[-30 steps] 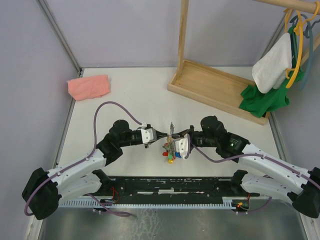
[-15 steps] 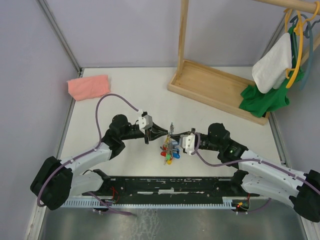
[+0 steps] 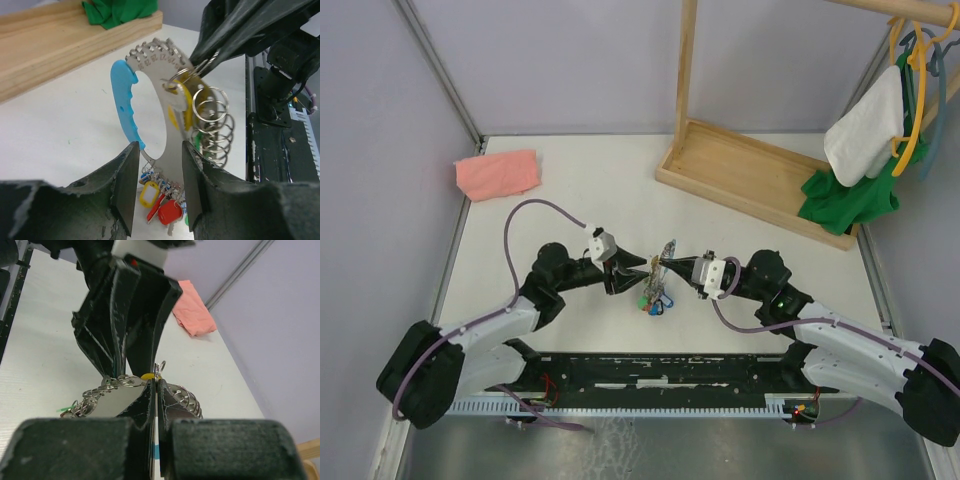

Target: Put the keys on the keyring

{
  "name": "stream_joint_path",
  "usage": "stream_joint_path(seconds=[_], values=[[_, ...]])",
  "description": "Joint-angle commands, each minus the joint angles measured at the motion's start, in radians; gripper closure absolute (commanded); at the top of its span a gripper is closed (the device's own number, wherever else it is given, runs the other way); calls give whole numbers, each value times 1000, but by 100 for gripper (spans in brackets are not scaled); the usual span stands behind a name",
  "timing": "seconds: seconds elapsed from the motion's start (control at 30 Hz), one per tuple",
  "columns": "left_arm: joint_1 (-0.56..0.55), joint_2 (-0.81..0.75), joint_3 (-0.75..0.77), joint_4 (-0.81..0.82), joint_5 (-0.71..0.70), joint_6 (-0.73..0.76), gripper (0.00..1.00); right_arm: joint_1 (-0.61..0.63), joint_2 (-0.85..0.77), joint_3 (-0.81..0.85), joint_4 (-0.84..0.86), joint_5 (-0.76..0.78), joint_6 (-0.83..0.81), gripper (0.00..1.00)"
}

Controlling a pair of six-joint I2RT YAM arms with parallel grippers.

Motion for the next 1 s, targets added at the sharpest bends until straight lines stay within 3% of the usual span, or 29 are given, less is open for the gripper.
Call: stream_joint_path(seconds=[0.0,0.23,0.63,0.97], values=[[2,-179,-73,105,-106,40,53,-13,-24,1,122,7,31,99],[2,-293,-129,212,-61,111,51,-17,-13,2,136,-18,31,99],[-1,-198,-40,274,115,175,66,-18,-10,24,89,-61,15,99],[-18,-137,-1,273,176,195,66,-18,-6,37,74,-80,13,99]])
